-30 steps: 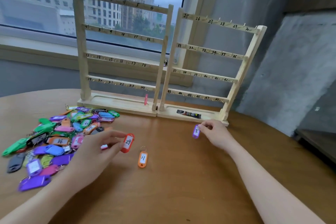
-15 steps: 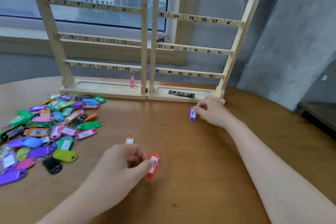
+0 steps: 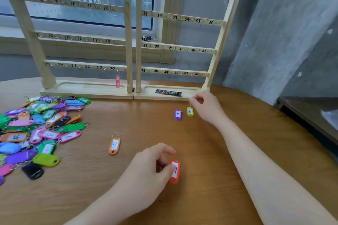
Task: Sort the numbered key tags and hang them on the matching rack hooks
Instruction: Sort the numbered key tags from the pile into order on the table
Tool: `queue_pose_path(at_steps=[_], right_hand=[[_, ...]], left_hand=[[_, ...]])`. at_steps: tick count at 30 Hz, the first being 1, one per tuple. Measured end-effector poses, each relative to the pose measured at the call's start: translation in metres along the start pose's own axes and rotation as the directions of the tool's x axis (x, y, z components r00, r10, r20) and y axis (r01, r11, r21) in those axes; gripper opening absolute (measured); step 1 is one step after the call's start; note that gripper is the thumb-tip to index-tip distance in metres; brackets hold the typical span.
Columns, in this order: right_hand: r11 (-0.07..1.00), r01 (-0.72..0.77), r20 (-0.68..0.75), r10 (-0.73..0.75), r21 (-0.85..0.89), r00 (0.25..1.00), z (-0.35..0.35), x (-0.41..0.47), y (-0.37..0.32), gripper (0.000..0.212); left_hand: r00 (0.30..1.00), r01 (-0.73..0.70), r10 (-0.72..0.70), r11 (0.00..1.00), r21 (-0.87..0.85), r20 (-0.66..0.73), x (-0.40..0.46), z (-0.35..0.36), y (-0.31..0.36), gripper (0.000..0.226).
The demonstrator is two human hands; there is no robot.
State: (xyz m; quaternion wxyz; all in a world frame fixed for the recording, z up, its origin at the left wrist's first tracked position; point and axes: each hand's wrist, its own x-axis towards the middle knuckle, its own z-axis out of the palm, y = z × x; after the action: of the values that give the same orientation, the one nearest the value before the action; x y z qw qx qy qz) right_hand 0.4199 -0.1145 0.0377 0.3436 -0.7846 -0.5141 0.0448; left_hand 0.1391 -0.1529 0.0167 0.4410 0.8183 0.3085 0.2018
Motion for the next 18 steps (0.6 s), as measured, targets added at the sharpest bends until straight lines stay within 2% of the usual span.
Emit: queue_pose_path(at_steps=[4, 9, 13, 18], right_hand=[[0.999, -0.035, 0.006, 0.035, 0.015, 0.999, -0.04, -0.022, 0.011, 0.023], [0.99, -0.141, -0.112, 0.143, 0.03, 0.983, -0.105, -0.062, 0.05, 0.025], [0.969, -0.241, -0.13, 0.246, 0.053, 0.96, -0.138, -0.103, 0.086, 0.025], [0.936, -0.344, -0.138, 0.35, 0.07, 0.926, -0.161, -0.147, 0.115, 0.026]], left_hand=[[0.994, -0.072, 0.07, 0.997, 0.021, 0.079, 0.024, 0.038, 0.014, 0.017], [0.983, -0.13, 0.128, 0.992, 0.002, 0.135, 0.06, 0.088, 0.04, 0.013], [0.958, -0.209, 0.207, 0.978, -0.01, 0.199, 0.075, 0.127, 0.063, 0.01], [0.952, -0.219, 0.216, 0.976, -0.01, 0.216, 0.097, 0.161, 0.081, 0.015]])
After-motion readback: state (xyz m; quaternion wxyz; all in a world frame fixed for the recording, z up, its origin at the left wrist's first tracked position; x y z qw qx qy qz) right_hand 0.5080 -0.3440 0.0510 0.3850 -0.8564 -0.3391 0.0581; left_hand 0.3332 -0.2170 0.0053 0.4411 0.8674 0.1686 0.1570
